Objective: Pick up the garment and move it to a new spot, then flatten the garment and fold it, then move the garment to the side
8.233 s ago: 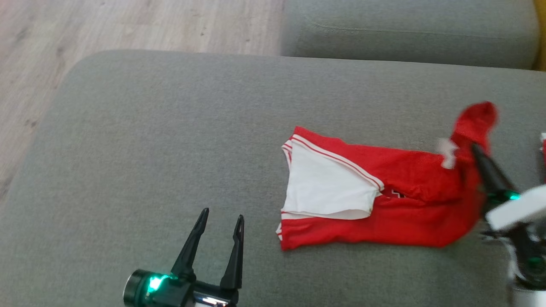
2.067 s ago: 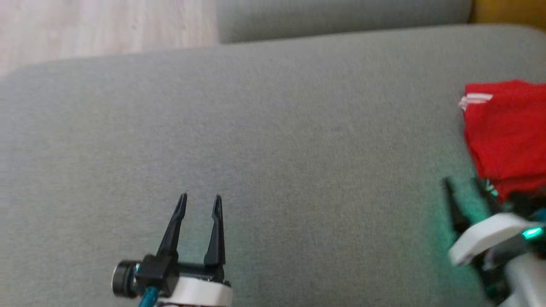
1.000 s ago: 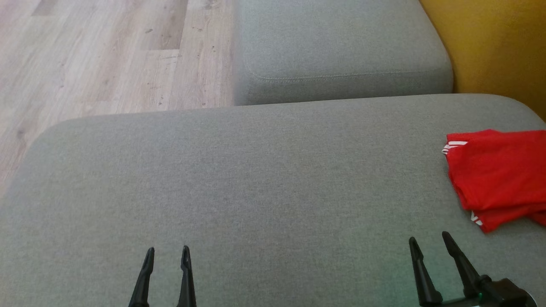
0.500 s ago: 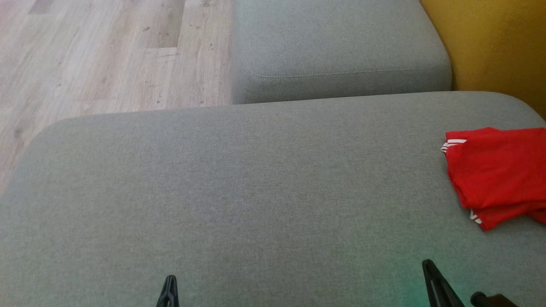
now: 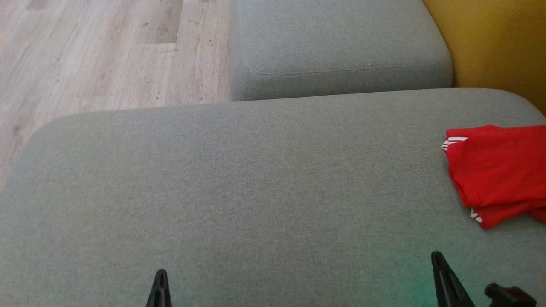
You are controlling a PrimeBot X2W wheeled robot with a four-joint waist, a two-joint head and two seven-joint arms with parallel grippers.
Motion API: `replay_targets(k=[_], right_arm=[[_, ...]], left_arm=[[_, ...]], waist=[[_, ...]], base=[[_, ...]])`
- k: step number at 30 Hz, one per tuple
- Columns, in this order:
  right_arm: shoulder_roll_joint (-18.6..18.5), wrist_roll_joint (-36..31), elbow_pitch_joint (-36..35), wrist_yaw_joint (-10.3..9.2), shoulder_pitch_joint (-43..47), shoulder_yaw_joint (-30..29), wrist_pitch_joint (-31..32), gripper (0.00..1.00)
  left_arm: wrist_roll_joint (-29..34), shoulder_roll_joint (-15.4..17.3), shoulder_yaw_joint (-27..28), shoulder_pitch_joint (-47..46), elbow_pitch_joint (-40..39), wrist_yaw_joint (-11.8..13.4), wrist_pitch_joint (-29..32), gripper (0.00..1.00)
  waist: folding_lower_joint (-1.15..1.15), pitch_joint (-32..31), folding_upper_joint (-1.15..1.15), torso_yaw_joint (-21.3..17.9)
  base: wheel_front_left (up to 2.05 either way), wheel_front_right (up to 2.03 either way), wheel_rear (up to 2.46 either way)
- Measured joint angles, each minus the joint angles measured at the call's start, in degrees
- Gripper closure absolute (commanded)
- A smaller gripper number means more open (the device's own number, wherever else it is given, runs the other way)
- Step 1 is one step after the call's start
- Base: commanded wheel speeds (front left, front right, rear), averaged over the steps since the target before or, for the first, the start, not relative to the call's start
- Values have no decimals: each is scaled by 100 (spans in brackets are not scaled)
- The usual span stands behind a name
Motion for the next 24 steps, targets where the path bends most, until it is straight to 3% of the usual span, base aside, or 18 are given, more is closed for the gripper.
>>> replay_targets(k=[24], right_arm=[[0,1662,69,0,-343,-192,335,100]], left_arm=[[-1655,40,269,-361,109,-249,330,100]], waist=[[0,106,0,-15]], base=[[0,0,0]])
